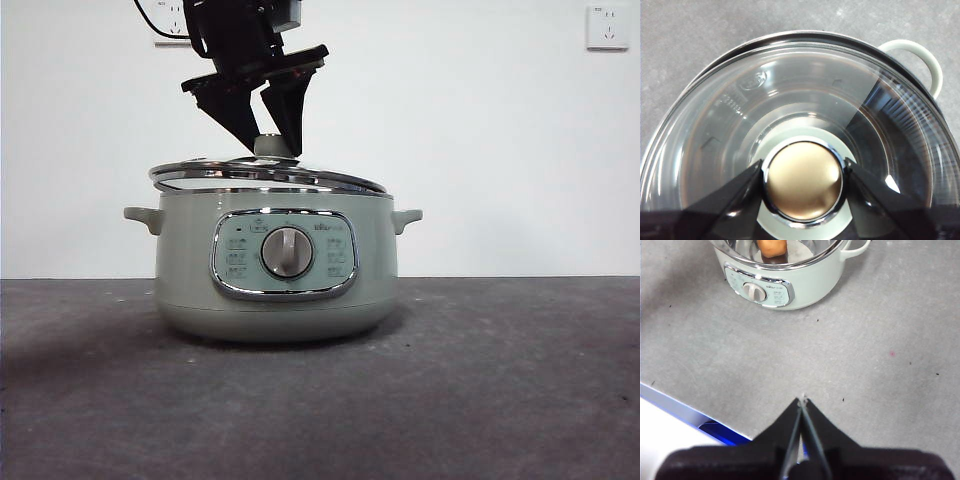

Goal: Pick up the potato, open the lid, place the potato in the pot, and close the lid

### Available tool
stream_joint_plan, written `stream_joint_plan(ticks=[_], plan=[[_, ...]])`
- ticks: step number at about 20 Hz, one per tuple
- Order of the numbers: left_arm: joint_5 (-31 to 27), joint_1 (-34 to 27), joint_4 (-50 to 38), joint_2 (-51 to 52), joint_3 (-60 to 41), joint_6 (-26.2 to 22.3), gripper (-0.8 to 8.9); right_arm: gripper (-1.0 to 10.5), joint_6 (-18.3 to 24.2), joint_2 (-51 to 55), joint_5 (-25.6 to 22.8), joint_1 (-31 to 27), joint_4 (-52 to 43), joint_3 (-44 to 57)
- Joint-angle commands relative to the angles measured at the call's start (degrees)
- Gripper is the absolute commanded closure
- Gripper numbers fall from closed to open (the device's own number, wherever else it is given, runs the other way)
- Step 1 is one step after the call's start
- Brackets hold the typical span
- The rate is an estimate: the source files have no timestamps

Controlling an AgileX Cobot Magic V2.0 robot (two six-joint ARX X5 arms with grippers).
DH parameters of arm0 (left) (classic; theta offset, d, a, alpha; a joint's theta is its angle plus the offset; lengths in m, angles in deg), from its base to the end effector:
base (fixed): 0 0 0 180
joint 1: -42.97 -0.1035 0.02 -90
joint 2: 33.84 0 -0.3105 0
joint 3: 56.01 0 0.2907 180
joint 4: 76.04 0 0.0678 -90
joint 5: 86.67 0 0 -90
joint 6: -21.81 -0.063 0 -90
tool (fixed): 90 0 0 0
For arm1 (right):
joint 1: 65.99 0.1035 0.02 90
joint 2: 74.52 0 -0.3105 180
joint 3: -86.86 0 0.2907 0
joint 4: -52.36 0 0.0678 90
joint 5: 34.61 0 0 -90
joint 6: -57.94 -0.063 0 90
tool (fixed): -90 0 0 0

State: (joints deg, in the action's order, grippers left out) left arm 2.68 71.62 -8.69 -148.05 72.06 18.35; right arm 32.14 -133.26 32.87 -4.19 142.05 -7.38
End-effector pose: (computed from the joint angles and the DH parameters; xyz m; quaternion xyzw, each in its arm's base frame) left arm 0.4456 -0.2426 0.3512 0.1399 0.4287 -0.2291 0.8627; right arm 0.1012 0.1378 0.4356 -0.1108 0.3959 0.2163 0.8855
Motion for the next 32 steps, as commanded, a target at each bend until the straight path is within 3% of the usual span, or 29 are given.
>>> stream_joint_plan(ticks=[1,3,12,18,26,27,30,32], plan=[[2.21,-0.83,-1.25,-1.09,-0.24,-0.92,8.23,9.5,-1.05,0.13,-0.17,0.07,1.36,0.59],[5.73,-1.16,-1.53,-1.16,-0.24,-0.83,8.23,9.5,-1.07,0.13,-0.17,0.07,1.33,0.59],[2.97,-1.38,-2.08,-3.15,-0.24,-1.57,8.23,9.5,-1.16,0.13,-0.15,0.07,1.33,0.59],[1.49,-1.22,-3.34,-3.15,-0.24,-5.81,8.23,9.5,-1.05,0.13,-0.22,0.07,1.36,0.59],[3.96,-0.57,-4.55,-3.15,-0.24,-6.40,8.12,9.5,-1.03,0.13,-0.26,0.07,1.36,0.59],[4.09,-0.57,-4.52,-3.15,-0.24,-5.01,7.60,9.5,-1.03,0.13,-0.26,0.07,1.36,0.59],[4.07,-0.61,-4.70,-2.93,-0.24,-2.23,2.62,9.5,-1.03,0.13,-0.26,0.07,1.36,0.59],[4.02,-0.66,-4.76,-2.47,-0.24,-2.10,2.08,9.5,-1.05,0.13,-0.26,0.07,1.36,0.59]])
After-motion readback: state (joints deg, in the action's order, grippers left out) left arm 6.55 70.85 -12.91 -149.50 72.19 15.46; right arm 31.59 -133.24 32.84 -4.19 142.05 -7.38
